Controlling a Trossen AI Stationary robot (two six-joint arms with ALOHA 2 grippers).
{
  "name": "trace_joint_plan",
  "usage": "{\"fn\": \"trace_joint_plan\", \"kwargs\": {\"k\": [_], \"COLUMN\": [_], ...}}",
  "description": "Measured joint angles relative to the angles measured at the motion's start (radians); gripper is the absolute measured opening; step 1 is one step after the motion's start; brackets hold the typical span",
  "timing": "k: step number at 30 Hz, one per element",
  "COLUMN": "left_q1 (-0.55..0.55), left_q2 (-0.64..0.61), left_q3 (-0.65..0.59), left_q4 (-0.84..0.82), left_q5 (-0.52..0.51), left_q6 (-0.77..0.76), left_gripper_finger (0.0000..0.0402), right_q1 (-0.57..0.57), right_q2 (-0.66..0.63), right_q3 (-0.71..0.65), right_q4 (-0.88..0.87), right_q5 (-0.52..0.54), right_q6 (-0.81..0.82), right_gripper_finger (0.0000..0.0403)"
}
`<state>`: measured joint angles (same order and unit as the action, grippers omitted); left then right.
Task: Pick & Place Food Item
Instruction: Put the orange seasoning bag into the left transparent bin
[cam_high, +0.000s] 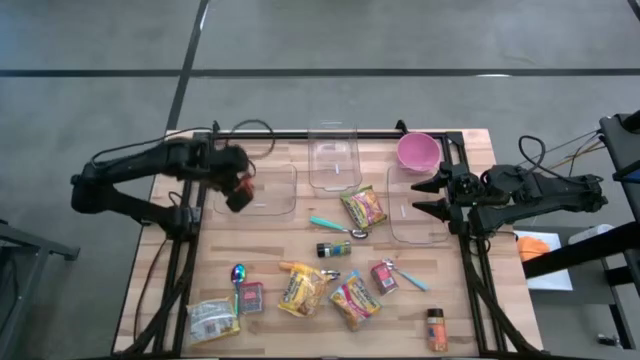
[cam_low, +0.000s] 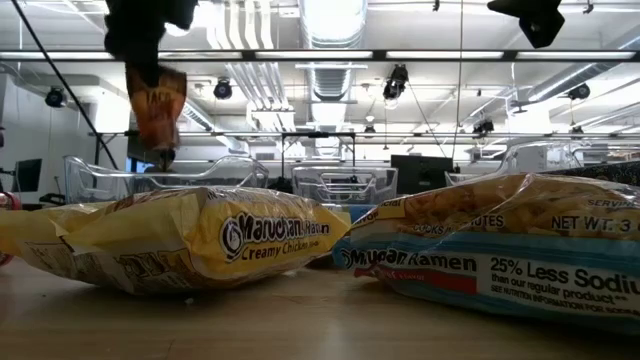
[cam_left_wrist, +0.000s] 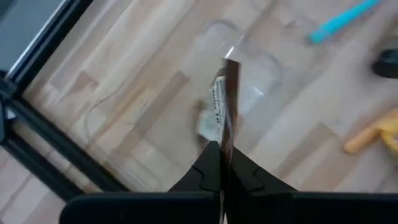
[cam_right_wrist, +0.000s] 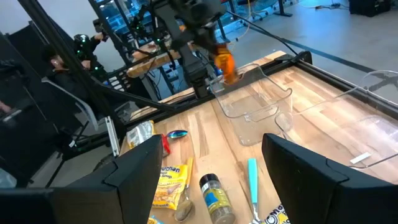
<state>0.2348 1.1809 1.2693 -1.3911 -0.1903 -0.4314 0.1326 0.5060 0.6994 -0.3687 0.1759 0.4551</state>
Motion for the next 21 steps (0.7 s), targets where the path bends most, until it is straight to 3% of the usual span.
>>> {"fn": "trace_joint_plan", "kwargs": {"k": [4, 9, 21], "left_q1": [0.174, 0.306, 0.348], "left_q2": [0.002, 0.006, 0.006], "left_q3": [-0.039, -0.100, -0.295], "left_q4": [0.007, 0.014, 0.150], "left_q5": [0.068, 0.093, 0.108], "left_q6": [0.130, 0.236, 0.270], "left_gripper_finger": [0.0000, 0.0000, 0.0000], "right_q1": [0.000, 0.000, 0.000], "right_q2": [0.000, 0.000, 0.038], "right_q3": [0.000, 0.000, 0.000], "right_q4": [0.001, 0.005, 0.008], "right_q5": [0.000, 0.002, 0.010], "right_q6": [-0.001, -0.003, -0.003], "right_gripper_finger": [0.0271, 0.0271, 0.0271]}}
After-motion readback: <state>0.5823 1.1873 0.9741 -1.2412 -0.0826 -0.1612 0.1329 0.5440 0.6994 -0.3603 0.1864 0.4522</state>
